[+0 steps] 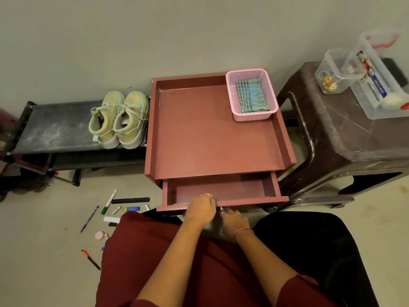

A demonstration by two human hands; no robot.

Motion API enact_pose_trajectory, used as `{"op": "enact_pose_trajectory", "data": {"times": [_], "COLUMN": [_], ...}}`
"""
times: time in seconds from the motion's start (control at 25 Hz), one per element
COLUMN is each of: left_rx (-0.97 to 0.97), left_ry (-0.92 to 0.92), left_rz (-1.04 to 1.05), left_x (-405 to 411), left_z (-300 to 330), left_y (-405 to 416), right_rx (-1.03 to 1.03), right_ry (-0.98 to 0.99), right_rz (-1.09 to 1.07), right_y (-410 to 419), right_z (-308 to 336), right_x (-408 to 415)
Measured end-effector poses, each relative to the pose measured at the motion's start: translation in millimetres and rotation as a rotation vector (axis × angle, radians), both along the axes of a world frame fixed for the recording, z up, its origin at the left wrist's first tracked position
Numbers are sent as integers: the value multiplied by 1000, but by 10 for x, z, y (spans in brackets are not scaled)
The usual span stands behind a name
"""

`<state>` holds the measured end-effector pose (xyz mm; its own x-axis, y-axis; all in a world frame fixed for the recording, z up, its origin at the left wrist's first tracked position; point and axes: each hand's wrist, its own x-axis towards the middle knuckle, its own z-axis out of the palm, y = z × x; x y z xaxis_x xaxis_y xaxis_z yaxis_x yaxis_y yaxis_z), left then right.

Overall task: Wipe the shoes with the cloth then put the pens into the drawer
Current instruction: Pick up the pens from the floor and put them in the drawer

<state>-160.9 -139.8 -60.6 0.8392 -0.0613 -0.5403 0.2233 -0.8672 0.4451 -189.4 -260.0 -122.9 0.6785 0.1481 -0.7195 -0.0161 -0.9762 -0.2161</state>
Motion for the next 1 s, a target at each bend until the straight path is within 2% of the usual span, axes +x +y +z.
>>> {"op": "enact_pose_trajectory", "data": {"times": [0.08,0.16,0.24,0.32,0.44,0.52,1.0], "left_rx": [142,223,267,280,271,244,174], "left_ry": [31,59,55,26,-39,-46,25], "left_rz": [-151,-232,-276,-289,-270,-240,-191], "left_x": [-133,-251,-358,-458,-536,-561,-648], "left_z": [-58,-127,-166,-178,-180,-165,-142], "left_y": [-59,-64,-55,-59,-53,-56,-52], "right_rx": [61,155,177,145,85,98,85], "right_ry": [14,-69,-258,-427,-320,-260,-214], "right_rz": [-37,-144,-244,-207,-81,-94,-66], "right_y": [-24,-90,-171,-242,-235,-234,-320], "right_z": [67,179,318,390,361,363,496], "right_x": [-159,-245,-238,-203,-238,-296,-385]}}
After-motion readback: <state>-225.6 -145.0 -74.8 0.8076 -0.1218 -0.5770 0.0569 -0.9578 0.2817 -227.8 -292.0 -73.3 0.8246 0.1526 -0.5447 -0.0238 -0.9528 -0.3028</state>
